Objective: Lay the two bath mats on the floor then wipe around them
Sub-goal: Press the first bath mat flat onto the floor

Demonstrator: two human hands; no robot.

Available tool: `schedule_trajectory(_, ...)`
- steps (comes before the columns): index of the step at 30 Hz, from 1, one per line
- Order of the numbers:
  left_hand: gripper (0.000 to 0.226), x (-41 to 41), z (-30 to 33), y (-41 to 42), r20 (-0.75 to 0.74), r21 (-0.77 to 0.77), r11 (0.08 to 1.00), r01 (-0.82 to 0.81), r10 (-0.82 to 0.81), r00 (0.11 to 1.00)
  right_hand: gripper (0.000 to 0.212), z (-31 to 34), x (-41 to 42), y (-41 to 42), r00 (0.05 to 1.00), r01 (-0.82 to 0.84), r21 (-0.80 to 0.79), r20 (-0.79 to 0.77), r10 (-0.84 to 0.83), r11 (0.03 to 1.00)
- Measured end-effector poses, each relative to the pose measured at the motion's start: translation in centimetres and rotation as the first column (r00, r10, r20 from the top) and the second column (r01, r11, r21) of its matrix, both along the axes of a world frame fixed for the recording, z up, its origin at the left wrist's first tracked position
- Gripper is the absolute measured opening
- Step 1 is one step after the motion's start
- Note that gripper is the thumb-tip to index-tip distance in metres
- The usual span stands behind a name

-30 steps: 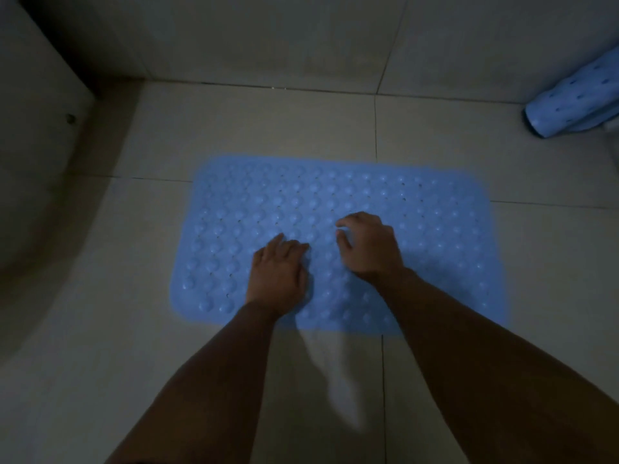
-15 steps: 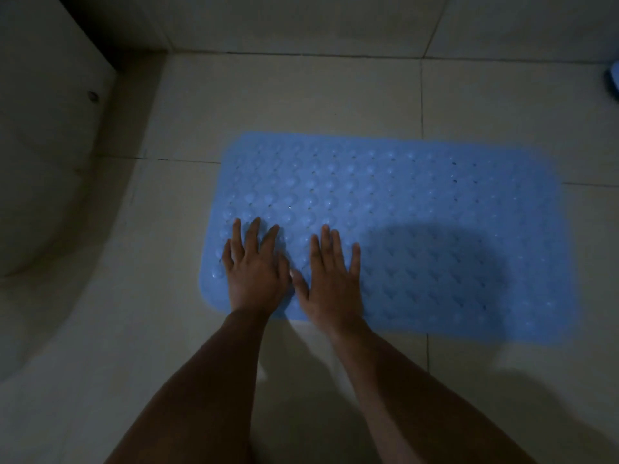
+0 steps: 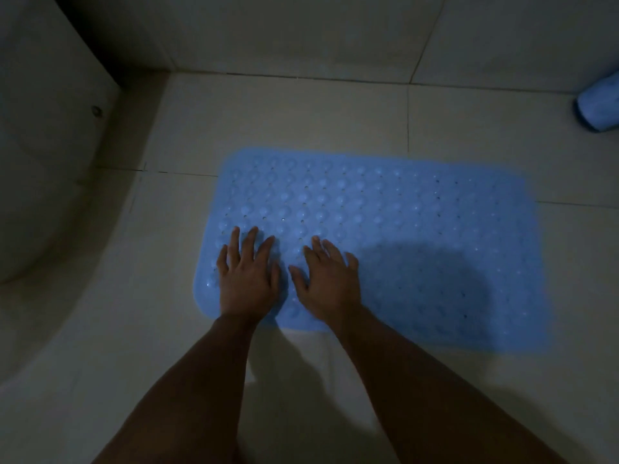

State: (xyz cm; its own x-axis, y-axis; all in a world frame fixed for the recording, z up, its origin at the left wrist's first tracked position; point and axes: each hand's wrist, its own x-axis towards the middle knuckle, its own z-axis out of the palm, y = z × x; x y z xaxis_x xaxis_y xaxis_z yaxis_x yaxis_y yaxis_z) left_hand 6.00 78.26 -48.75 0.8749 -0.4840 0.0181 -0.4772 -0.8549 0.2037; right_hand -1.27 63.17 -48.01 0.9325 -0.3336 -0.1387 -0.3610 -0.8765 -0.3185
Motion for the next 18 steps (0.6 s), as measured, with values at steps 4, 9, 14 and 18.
schedule_trajectory(4, 0.057, -0.3, 0.0, -1.3, -0.014, 0.02, 0.995, 0.094, -0.093, 0.996, 0.04, 3.2, 3.1, -3.8, 0.997, 0.079, 0.081, -0.015, -0.078, 0.994)
schedule_trajectory(9, 0.066, -1.8, -1.1, -2.9, -0.047, 0.03, 0.978, 0.208, -0.207, 0.977, 0.032, 3.2, 3.3, -5.7, 0.986, 0.106, 0.089, 0.12, -0.116, 0.99)
schedule_trajectory(14, 0.081, -2.7, -2.8, -3.7, -0.012, 0.12, 0.968, 0.22, -0.22, 0.975, 0.03, 1.7, 2.0, -7.3, 0.961, 0.094, 0.064, 0.257, -0.107, 0.994)
schedule_trajectory(18, 0.082, -2.7, -3.2, -4.0, 0.032, 0.108, 0.968, 0.225, -0.229, 0.973, 0.032, 0.7, 2.3, -8.3, 0.958, 0.082, 0.057, 0.269, -0.095, 0.995)
